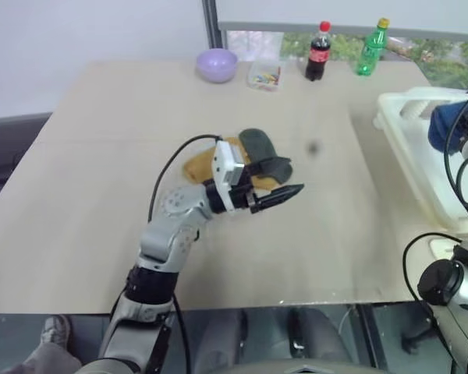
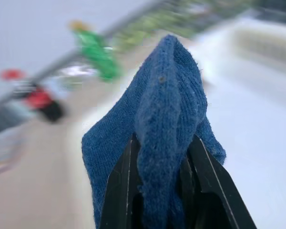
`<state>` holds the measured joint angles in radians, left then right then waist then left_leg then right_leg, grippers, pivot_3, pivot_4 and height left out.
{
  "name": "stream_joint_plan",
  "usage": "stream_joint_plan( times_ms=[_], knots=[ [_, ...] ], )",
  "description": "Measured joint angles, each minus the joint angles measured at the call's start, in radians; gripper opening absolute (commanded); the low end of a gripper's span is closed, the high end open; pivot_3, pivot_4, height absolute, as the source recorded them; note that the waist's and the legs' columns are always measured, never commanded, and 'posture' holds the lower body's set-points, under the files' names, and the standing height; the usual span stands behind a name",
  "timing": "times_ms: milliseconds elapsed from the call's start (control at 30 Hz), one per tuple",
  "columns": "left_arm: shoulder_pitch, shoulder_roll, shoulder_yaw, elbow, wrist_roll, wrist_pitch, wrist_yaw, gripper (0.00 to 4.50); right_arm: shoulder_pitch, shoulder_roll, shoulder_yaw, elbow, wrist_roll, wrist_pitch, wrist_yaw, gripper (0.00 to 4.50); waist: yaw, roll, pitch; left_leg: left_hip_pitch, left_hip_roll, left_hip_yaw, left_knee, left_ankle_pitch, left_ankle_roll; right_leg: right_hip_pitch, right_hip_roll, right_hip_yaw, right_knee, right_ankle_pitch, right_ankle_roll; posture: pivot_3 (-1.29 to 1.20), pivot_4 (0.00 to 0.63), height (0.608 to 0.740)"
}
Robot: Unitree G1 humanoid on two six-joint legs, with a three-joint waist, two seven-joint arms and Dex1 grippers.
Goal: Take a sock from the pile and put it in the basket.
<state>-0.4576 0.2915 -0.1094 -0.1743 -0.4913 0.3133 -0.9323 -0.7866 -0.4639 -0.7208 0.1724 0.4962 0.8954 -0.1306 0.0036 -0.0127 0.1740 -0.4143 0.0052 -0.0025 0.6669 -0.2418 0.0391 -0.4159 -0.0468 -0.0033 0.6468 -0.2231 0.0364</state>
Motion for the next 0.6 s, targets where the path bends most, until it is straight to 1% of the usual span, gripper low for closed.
stream_joint_plan(
  times_ms=[33, 67, 100, 133, 167, 200, 300, 333, 400, 467, 533, 600],
  knots=[
    [0.000, -0.003, 0.000, 0.000, 0.000, -0.005, 0.003, 3.24, -0.009, -0.005, 0.006, 0.061, -0.011, -0.029, 0.003, 1.09, -0.004, 0.000, 0.000, 0.000, 0.000, 0.000, 0.000, 0.000, 0.000, 0.000, 0.000, 0.000, 0.000, 0.000, 0.000, 0.00, 0.150, 0.740],
    [0.000, -0.004, -0.001, 0.000, 0.000, -0.008, 0.003, 3.24, -0.012, -0.009, 0.009, 0.094, -0.016, -0.042, 0.004, 1.20, -0.006, 0.000, 0.000, 0.000, 0.000, 0.000, 0.000, 0.000, 0.000, 0.000, 0.000, 0.000, 0.000, 0.000, 0.000, 0.00, 0.150, 0.740],
    [0.000, -0.008, -0.003, 0.000, 0.000, -0.016, 0.008, 3.24, -0.018, -0.021, 0.019, 0.175, -0.024, -0.073, 0.015, 1.86, -0.011, 0.000, 0.000, 0.000, 0.000, 0.000, 0.000, 0.000, 0.000, 0.000, 0.000, 0.000, 0.000, 0.000, 0.000, 0.00, 0.150, 0.740],
    [0.000, -0.011, -0.004, 0.000, 0.000, -0.017, 0.011, 3.24, -0.018, -0.027, 0.020, 0.207, -0.028, -0.083, 0.016, 2.25, -0.011, 0.001, 0.000, 0.000, 0.000, 0.000, 0.000, 0.000, 0.000, 0.000, 0.000, 0.000, 0.000, 0.000, 0.000, 0.00, 0.150, 0.740],
    [0.001, -0.010, -0.005, 0.000, 0.001, -0.018, 0.013, 3.24, -0.018, -0.030, 0.025, 0.231, -0.033, -0.092, 0.016, 2.64, -0.011, 0.001, 0.000, 0.000, 0.000, 0.000, 0.000, 0.000, 0.000, 0.000, 0.000, 0.000, 0.000, 0.000, 0.000, 0.00, 0.150, 0.740],
    [0.002, -0.010, -0.006, 0.000, 0.000, -0.019, 0.016, 3.24, -0.017, -0.033, 0.033, 0.249, -0.040, -0.095, 0.016, 2.94, -0.013, 0.001, 0.000, 0.000, 0.000, 0.000, 0.000, 0.000, 0.001, -0.001, 0.000, 0.001, 0.000, 0.000, 0.000, 0.00, 0.150, 0.740],
    [0.004, -0.010, -0.006, 0.000, 0.000, -0.022, 0.021, 3.24, -0.017, -0.034, 0.041, 0.259, -0.042, -0.095, 0.014, 4.33, -0.015, 0.001, 0.000, 0.000, 0.000, -0.001, 0.000, 0.000, 0.001, -0.001, 0.000, 0.001, 0.000, 0.000, 0.001, 0.00, 0.150, 0.740],
    [0.004, -0.010, -0.006, 0.000, 0.000, -0.022, 0.021, 3.24, -0.015, -0.034, 0.041, 0.254, -0.041, -0.093, 0.013, 4.43, -0.015, 0.001, 0.000, 0.000, 0.000, -0.001, 0.000, 0.000, 0.001, -0.001, 0.000, 0.001, 0.000, 0.000, 0.001, 0.00, 0.150, 0.740],
    [0.005, -0.009, -0.006, 0.000, 0.000, -0.026, 0.021, 3.24, -0.002, -0.034, 0.043, 0.222, -0.038, -0.085, 0.012, 4.43, -0.015, 0.001, 0.000, 0.000, 0.000, -0.002, 0.000, 0.000, 0.001, -0.001, 0.000, 0.001, 0.000, 0.000, 0.001, 0.00, 0.150, 0.740],
    [0.015, -0.006, -0.005, 0.000, 0.000, -0.034, 0.021, 3.24, 0.045, -0.034, 0.047, 0.129, -0.025, -0.057, 0.012, 4.43, -0.013, 0.001, 0.000, -0.001, 0.000, -0.002, 0.000, 0.000, 0.001, -0.001, 0.000, 0.001, 0.000, 0.000, 0.001, 0.00, 0.150, 0.740],
    [0.043, 0.019, 0.003, 0.001, 0.001, -0.036, 0.022, 3.24, 0.223, -0.039, 0.082, -0.189, 0.025, -0.008, 0.075, 4.43, -0.008, 0.003, 0.000, -0.001, 0.000, -0.004, -0.001, -0.001, 0.002, -0.001, 0.000, 0.001, -0.001, 0.000, 0.001, 0.00, 0.150, 0.740],
    [0.073, 0.050, 0.024, 0.001, 0.002, -0.036, 0.026, 3.24, 0.312, -0.045, 0.098, -0.394, 0.100, 0.031, 0.138, 4.43, -0.017, 0.005, 0.001, 0.000, 0.001, -0.003, -0.001, -0.001, 0.002, -0.001, 0.000, 0.002, -0.001, 0.000, 0.002, 0.00, 0.150, 0.740]
  ],
)
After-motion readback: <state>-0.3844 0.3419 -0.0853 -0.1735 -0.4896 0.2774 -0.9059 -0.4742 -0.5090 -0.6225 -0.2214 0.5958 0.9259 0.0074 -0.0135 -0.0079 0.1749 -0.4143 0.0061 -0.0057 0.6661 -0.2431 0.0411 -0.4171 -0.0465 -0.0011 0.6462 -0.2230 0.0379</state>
